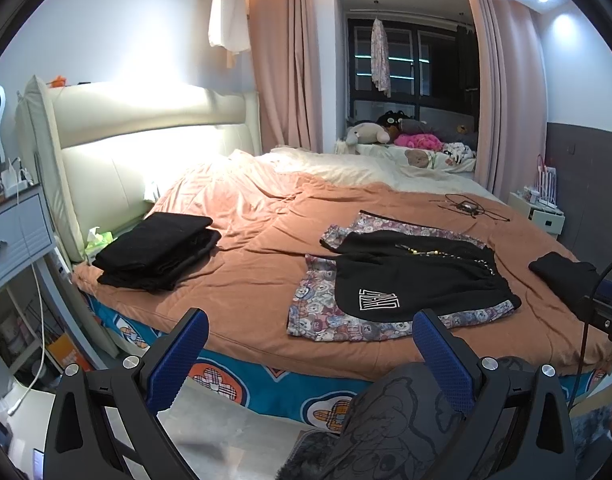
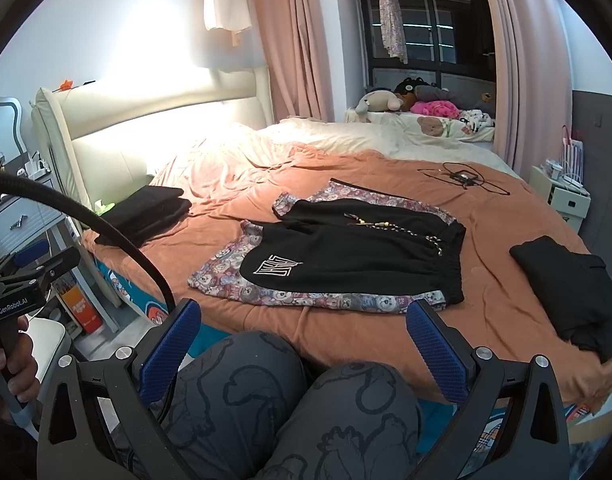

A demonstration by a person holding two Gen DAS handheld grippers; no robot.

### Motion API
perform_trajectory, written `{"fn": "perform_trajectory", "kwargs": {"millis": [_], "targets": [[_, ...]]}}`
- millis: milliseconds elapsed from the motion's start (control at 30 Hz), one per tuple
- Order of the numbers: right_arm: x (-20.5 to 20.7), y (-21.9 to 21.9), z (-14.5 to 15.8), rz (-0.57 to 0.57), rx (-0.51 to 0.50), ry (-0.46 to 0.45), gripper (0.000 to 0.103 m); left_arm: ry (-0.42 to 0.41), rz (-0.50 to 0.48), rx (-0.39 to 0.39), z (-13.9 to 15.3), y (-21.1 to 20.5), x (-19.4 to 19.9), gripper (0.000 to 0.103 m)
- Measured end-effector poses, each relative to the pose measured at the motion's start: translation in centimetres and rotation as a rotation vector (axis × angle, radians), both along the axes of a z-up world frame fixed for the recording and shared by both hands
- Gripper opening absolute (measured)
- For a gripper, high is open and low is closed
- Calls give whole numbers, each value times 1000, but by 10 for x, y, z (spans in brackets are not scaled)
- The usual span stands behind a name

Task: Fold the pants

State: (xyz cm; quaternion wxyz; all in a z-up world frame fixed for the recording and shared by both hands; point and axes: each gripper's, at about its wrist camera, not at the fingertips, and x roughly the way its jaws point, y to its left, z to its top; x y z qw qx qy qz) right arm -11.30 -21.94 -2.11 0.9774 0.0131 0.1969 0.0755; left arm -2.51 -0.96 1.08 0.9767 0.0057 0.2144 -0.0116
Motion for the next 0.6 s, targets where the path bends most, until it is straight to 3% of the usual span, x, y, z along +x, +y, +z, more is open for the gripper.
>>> {"fn": "perform_trajectory", "kwargs": {"millis": [600], "targets": [[-6, 3, 0, -21, -7, -1, 103, -21, -3, -24, 6, 7, -13, 103]]}}
